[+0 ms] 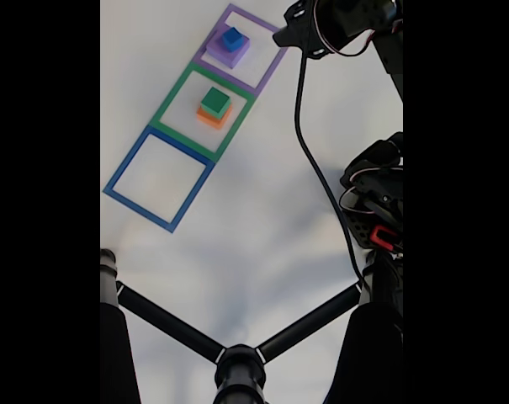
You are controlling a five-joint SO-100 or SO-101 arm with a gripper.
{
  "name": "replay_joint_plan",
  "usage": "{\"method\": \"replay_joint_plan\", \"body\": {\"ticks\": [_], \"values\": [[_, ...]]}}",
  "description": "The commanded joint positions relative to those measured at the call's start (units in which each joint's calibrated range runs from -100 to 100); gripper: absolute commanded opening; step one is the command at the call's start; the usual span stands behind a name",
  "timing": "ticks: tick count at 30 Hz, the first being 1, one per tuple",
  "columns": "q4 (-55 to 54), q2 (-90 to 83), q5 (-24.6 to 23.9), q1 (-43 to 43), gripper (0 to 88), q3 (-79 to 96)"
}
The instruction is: Tower of hanoi
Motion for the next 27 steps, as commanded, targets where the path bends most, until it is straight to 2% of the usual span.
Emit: {"method": "replay_joint_plan", "body": {"ticks": [1,8,11,14,20,27], "values": [[7.05,2.36,0.0,3.03,0.1,-8.83],[7.69,2.84,0.0,5.01,0.4,-8.56],[4.13,2.92,0.0,5.78,3.6,-4.74],[-5.18,1.8,0.0,6.46,11.6,3.71],[-30.51,0.04,0.0,7.76,20.4,23.61],[-57.79,2.44,0.0,5.47,23.8,39.96]]}}
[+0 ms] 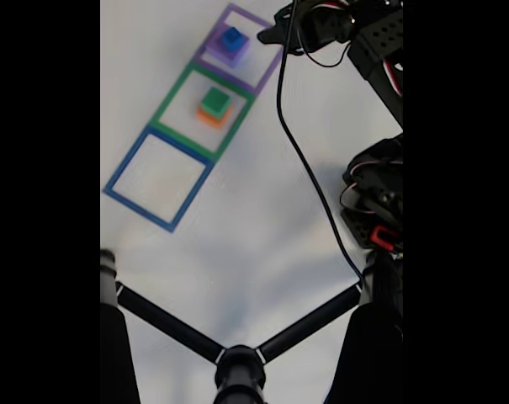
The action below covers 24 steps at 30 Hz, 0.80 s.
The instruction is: Tower of hanoi
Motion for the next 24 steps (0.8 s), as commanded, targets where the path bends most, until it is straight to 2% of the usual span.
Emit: {"method": "replay_joint_plan", "body": {"ticks": [1,8,24], "values": [[-17.01,1.13,0.0,-2.03,23.8,5.78],[-38.46,8.02,0.0,-4.01,23.8,14.96],[-66.38,25.25,0.0,-7.21,23.6,20.95]]}}
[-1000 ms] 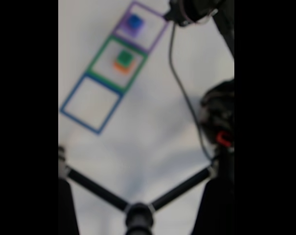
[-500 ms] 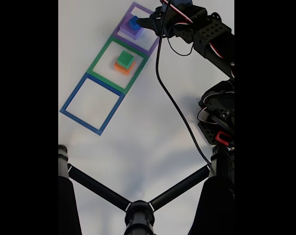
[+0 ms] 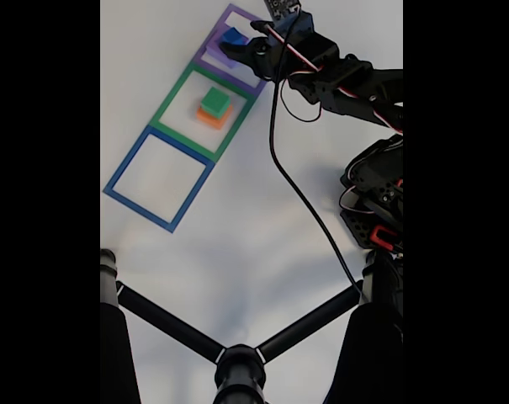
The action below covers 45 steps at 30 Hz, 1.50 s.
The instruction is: Tower of hanoi
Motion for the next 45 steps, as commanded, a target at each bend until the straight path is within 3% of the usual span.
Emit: {"method": "replay_joint_plan", "body": {"ticks": [1,9,27,45], "values": [[-7.92,4.44,0.59,-0.62,23.6,-0.73],[-14.23,11.02,0.59,-0.01,23.5,-1.73],[-16.82,17.02,0.59,-2.0,22.3,-6.55],[-17.39,20.47,0.59,-3.37,13.2,-9.55]]}}
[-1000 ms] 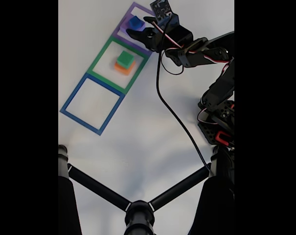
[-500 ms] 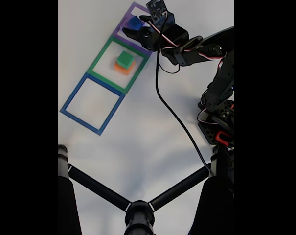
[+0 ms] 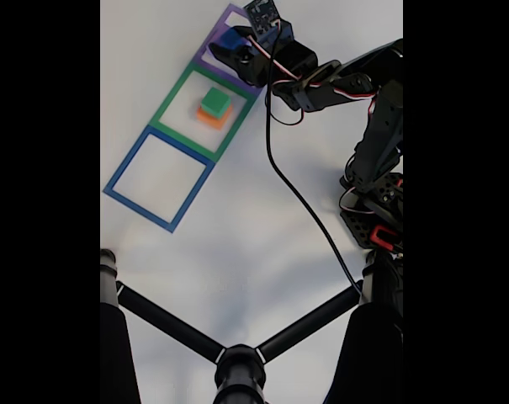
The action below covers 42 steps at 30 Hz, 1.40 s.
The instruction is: Tower of hanoi
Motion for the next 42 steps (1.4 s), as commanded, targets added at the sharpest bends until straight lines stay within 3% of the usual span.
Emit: {"method": "replay_joint_plan", "body": {"ticks": [1,16,42], "values": [[-1.4,-0.69,0.0,-0.92,13.0,-1.71],[-1.32,-3.81,0.0,-1.6,13.9,3.1],[-1.4,-3.89,0.0,-2.82,7.0,2.47]]}}
